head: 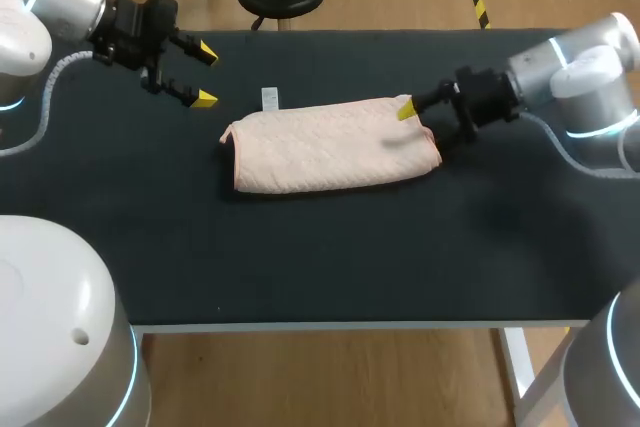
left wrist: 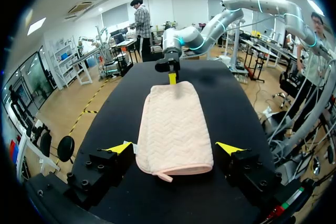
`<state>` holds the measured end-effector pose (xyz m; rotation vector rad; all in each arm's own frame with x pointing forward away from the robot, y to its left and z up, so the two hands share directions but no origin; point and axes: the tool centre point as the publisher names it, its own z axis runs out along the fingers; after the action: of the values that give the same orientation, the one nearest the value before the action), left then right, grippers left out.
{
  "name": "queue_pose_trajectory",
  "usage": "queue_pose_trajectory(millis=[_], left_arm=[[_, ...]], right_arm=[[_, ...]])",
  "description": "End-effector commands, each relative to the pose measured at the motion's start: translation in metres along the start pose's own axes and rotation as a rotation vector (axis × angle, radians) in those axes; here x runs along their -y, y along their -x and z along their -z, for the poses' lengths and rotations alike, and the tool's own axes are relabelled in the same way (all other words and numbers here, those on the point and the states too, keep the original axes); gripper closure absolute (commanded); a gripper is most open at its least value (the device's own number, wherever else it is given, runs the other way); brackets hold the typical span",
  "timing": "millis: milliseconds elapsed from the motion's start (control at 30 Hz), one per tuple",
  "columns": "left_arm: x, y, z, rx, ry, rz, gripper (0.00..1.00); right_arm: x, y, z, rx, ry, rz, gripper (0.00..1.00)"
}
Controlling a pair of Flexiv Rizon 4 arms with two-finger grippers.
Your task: Fold the towel
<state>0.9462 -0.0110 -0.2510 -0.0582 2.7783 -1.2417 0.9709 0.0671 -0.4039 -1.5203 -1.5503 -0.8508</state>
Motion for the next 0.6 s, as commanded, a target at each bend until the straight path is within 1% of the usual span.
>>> queue_pose_trajectory(millis=[33,67,100,133,267,433,600], left_arm=[[-0.001,-0.001,0.000,0.002,-0.003,-0.002,0.00],[-0.001,-0.001,0.000,0.002,-0.003,-0.002,0.00],[-0.001,-0.001,0.000,0.002,-0.003,-0.002,0.00],[-0.001,-0.001,0.000,0.002,-0.003,-0.002,0.00],[-0.001,-0.001,0.000,0.002,-0.003,-0.002,0.00],[-0.001,-0.001,0.000,0.002,-0.003,-0.002,0.00],[-0.001,-0.001,0.000,0.002,-0.003,-0.002,0.00]], right_arm=[[-0.003,-0.001,-0.004,0.004,-0.003,0.000,0.18],[-0.002,-0.002,-0.004,0.007,-0.002,-0.001,0.57],[-0.001,-0.003,-0.004,0.012,0.001,-0.003,0.86],[-0.001,-0.004,-0.004,0.015,0.002,-0.006,1.00],[0.000,-0.010,-0.005,0.032,0.019,-0.012,1.00],[0.002,-0.024,-0.012,0.067,0.029,-0.004,1.00],[0.002,-0.049,-0.034,0.103,0.024,0.013,1.00]])
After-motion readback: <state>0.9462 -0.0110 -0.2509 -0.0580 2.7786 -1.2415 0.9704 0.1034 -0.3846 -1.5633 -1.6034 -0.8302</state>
